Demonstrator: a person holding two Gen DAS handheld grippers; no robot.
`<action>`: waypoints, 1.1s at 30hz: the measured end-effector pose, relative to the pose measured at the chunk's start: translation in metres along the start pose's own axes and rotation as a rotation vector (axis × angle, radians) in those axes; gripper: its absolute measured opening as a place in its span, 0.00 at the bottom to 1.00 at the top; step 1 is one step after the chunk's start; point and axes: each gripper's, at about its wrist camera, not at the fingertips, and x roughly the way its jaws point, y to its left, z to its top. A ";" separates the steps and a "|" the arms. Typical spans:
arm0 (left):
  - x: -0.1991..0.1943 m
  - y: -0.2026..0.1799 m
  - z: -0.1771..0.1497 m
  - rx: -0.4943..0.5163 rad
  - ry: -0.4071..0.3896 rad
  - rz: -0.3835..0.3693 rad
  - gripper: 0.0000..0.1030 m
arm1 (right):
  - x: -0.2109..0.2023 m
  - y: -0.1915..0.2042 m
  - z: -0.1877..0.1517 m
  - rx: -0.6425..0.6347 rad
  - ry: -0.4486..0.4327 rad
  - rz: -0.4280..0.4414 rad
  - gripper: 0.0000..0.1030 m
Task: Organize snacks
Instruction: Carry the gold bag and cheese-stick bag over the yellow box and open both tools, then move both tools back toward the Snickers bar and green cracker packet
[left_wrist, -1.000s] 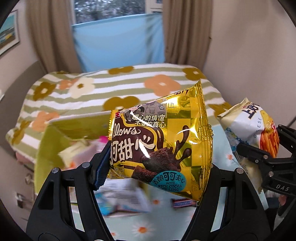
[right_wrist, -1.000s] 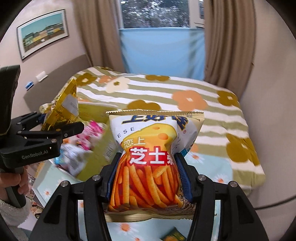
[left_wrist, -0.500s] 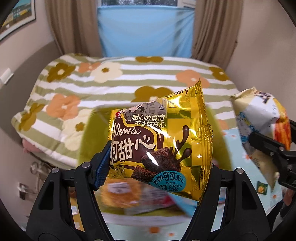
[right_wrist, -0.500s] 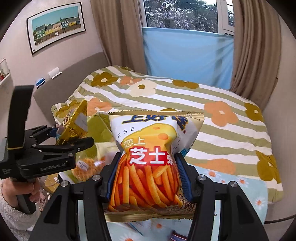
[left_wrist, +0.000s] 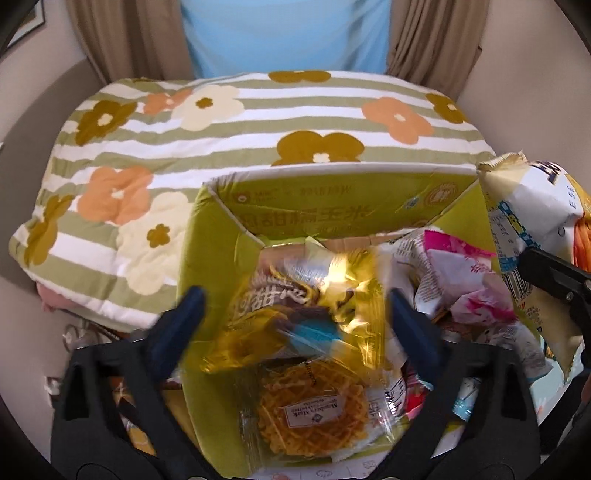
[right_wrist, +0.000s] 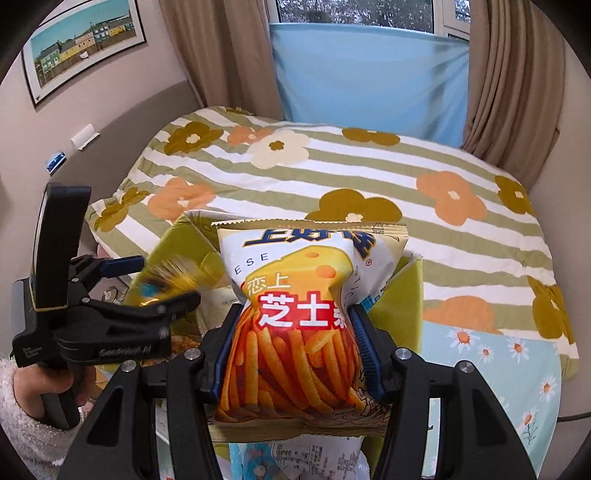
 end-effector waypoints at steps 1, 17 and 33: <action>0.000 0.000 -0.002 0.004 -0.005 0.003 0.99 | 0.002 0.001 0.001 0.002 0.004 0.002 0.51; -0.030 0.008 -0.044 -0.045 0.000 0.004 0.99 | 0.024 0.019 0.016 -0.034 0.042 0.063 0.54; -0.059 -0.006 -0.066 -0.018 -0.045 -0.014 0.99 | -0.007 0.027 -0.008 -0.027 -0.018 0.044 0.98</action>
